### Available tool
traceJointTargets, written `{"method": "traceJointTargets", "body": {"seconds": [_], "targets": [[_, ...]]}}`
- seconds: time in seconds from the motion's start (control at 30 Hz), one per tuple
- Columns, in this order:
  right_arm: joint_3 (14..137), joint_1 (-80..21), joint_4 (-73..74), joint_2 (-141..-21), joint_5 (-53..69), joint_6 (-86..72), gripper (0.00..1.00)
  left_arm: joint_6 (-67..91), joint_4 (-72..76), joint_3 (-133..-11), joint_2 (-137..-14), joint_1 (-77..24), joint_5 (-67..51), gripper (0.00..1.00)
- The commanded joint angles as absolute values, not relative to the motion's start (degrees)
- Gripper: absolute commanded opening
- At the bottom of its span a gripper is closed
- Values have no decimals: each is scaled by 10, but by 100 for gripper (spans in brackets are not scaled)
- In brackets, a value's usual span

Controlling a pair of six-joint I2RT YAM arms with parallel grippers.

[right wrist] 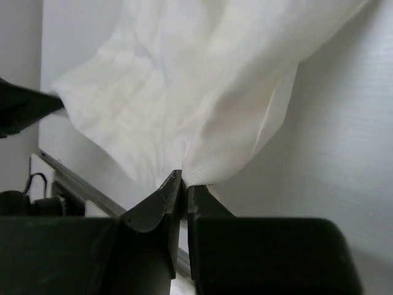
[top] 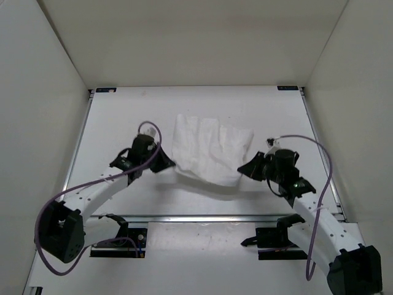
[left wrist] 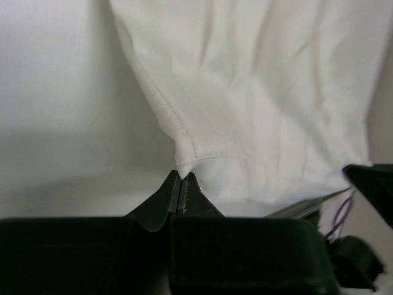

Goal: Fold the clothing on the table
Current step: Flatten the skirt out

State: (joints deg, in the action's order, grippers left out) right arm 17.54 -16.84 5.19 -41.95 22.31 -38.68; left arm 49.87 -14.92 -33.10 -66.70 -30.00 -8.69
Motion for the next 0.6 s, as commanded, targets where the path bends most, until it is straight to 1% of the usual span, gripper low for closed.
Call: {"method": "traceJointTargets", "body": {"seconds": [0.0, 0.03, 0.1, 0.2, 0.33, 0.43, 0.5, 0.57], "targets": [[367, -127, 111, -470, 280, -292, 0, 418, -220, -484, -614, -239, -73, 0], [402, -119, 133, -494, 304, -277, 0, 406, -237, -542, -605, -223, -78, 0], [519, -105, 213, -512, 334, -261, 1, 391, -300, -638, -587, -215, -77, 0], [621, -96, 293, -517, 375, -254, 0, 379, -353, -713, -542, -221, -74, 0], [706, -118, 370, -519, 378, -261, 0, 383, -385, -749, -505, -210, -98, 0], [716, -130, 353, -546, 386, -268, 0, 367, -387, -743, -506, -179, -116, 0], [713, -128, 333, -593, 418, -278, 0, 354, -375, -731, -536, -161, -146, 0], [717, -130, 295, -634, 429, -278, 0, 348, -355, -719, -563, -148, -152, 0]]}}
